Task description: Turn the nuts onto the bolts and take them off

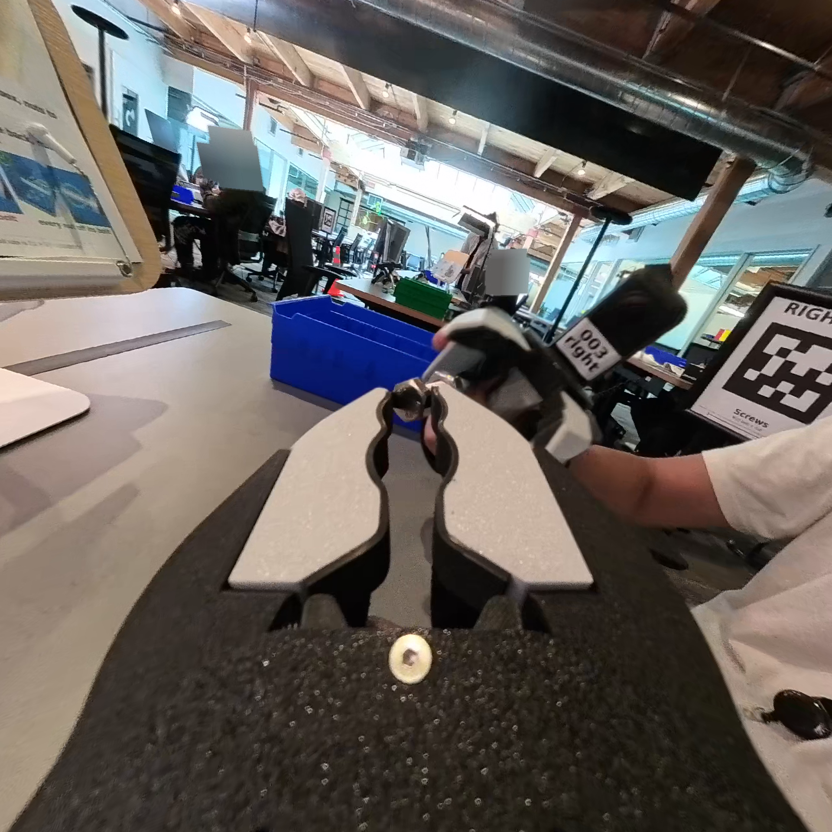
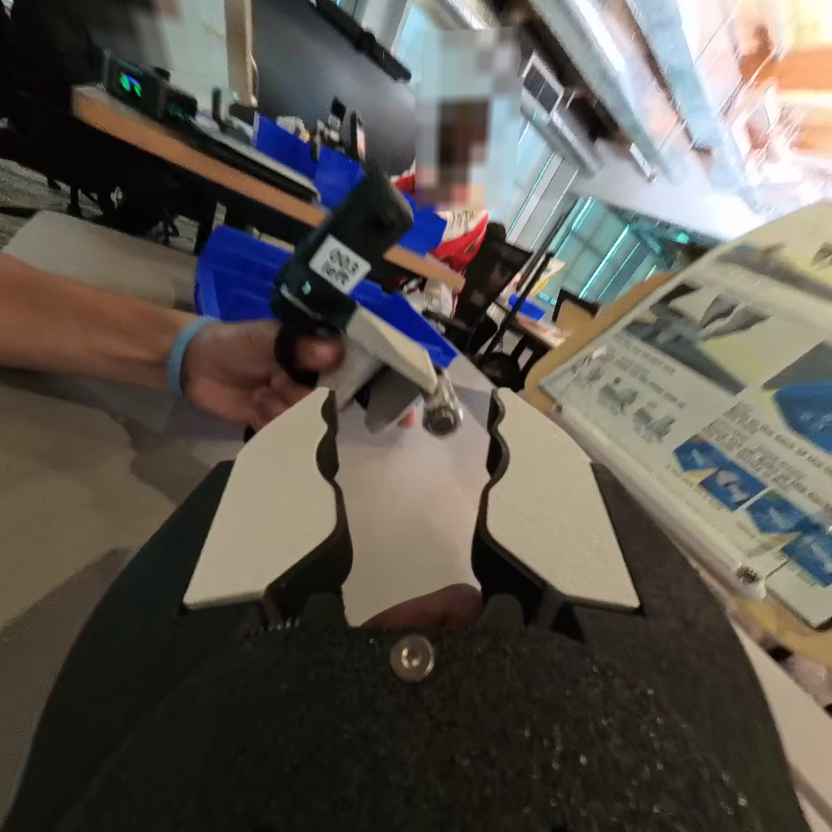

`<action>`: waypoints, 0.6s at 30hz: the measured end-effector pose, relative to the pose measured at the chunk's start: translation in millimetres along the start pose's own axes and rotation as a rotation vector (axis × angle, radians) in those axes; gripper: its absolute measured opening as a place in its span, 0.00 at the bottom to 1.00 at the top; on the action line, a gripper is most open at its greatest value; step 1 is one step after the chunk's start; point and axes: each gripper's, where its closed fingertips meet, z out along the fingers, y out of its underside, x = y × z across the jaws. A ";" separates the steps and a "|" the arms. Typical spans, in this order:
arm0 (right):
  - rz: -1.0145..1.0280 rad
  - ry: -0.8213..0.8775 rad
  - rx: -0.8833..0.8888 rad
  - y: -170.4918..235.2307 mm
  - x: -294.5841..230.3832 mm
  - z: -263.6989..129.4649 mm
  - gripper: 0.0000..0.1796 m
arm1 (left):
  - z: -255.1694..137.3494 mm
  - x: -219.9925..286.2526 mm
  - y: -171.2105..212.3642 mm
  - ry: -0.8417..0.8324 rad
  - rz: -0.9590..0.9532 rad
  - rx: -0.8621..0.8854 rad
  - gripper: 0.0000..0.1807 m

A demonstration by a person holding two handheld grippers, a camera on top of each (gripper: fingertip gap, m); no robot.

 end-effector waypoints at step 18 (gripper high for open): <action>-0.096 0.060 -0.061 16.9 -4.9 16.0 0.36 | -1.6 7.5 -10.0 0.039 -0.043 0.070 0.08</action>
